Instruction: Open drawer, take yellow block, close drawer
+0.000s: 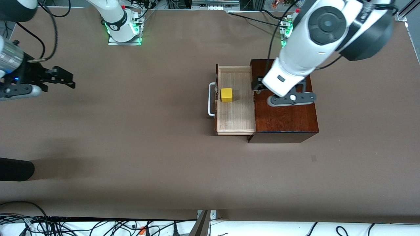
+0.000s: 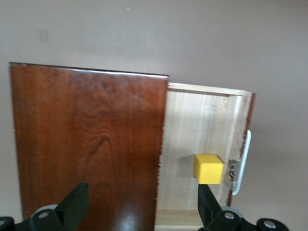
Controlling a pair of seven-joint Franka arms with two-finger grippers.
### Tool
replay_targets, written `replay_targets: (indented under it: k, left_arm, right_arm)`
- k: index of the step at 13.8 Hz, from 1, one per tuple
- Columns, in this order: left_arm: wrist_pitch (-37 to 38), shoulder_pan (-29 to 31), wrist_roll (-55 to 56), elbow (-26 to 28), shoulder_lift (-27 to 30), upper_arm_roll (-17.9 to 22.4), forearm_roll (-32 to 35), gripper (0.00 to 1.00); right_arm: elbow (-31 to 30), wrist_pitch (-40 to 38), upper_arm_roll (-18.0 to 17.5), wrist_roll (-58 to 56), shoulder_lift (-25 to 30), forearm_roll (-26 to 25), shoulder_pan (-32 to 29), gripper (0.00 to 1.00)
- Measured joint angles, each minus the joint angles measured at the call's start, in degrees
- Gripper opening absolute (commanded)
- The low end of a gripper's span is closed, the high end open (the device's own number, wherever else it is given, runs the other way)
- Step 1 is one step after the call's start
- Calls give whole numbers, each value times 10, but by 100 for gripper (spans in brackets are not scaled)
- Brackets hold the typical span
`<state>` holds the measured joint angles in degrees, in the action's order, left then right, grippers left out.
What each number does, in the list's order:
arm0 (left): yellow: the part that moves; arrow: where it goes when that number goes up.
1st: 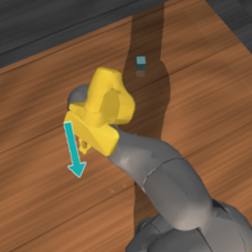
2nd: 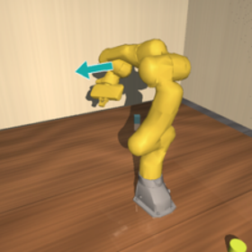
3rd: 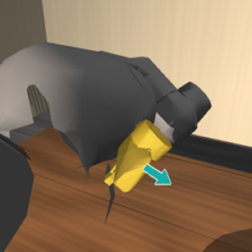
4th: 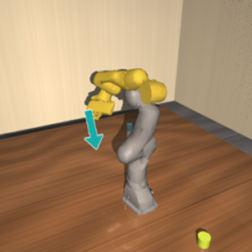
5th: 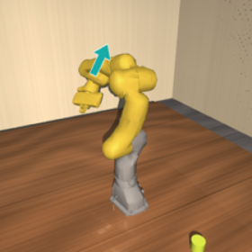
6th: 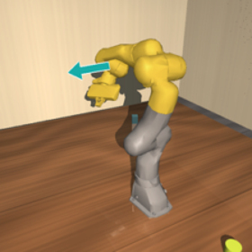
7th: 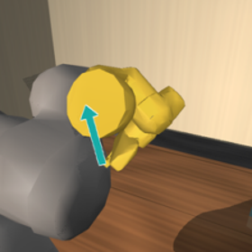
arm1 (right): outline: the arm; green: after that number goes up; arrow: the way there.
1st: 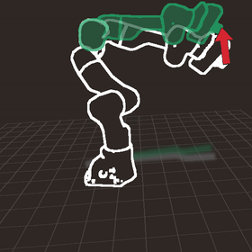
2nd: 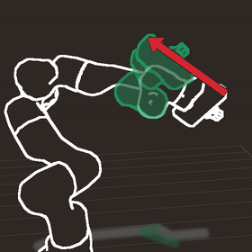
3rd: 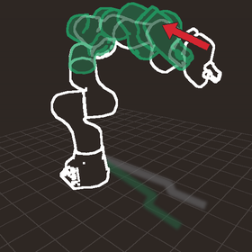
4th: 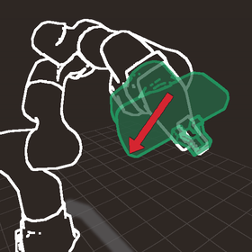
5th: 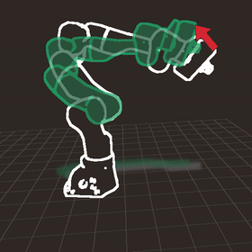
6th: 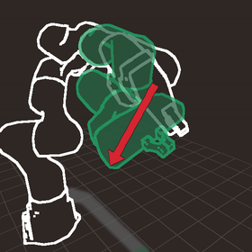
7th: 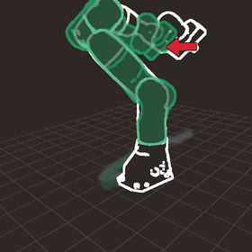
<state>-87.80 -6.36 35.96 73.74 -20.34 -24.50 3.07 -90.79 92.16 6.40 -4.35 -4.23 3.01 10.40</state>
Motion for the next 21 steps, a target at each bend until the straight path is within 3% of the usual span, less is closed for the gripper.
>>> replay_targets:
  k: [2,5,10,13,16,21]
  left_arm:
    - [3,15,-36,9,13,19,0,100]
    - [25,18,-121,18,39,81,-23,100]
    - [56,16,-273,40,84,183,-50,100]
    - [56,10,-355,76,115,249,-58,100]
    - [45,8,-367,91,129,262,-58,100]
    - [15,0,-367,108,132,262,-52,100]
  right_arm:
    - [0,0,-1,0,-2,0,23,100]
    - [0,-1,-4,-1,-12,1,73,100]
    - [2,-4,-7,-1,-35,1,206,100]
    - [15,40,-9,-48,-50,1,284,100]
    - [55,108,-36,-117,-119,1,323,100]
    - [115,215,-96,-229,-235,1,330,100]
